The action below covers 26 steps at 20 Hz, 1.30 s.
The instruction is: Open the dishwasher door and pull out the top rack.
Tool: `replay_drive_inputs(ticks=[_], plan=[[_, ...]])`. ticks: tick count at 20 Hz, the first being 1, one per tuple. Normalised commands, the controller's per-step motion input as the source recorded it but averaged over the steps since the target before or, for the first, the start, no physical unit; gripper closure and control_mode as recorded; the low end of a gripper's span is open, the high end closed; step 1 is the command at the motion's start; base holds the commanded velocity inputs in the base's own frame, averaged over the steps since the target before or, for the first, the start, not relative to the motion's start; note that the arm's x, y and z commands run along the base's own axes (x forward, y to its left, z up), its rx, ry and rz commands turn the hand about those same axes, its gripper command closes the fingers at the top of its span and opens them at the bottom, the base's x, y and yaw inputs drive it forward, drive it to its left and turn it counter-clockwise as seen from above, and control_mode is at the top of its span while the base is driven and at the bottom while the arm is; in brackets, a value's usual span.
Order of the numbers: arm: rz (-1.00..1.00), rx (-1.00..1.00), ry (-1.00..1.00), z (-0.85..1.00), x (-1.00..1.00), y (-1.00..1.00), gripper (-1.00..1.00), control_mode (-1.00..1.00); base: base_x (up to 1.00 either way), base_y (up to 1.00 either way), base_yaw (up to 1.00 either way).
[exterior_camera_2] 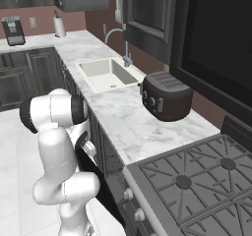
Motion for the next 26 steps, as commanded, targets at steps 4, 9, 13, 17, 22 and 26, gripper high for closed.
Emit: replay_drive_inputs(ticks=[4,9,13,17,22,26], plan=[[0.05,-0.12,0.24,-0.73,0.92,0.3,-1.0,-1.0,0.0,0.0,0.0],[0.0,-0.07,0.14,-0.54,0.73,0.09,-1.0,-1.0,0.0,0.0,0.0],[0.0,-0.02,0.02,-0.36,0.56,0.0,-1.0,-1.0,0.0,0.0,0.0],[0.0,0.0,0.11,-0.58,0.53,0.39,-1.0,-1.0,0.0,0.0,0.0],[0.0,0.0,0.19,-0.82,0.42,0.74,-1.0,-1.0,0.0,0.0,0.0],[-0.01,0.0,0.22,-0.78,0.34,0.76,-1.0,-1.0,0.0,0.0,0.0]])
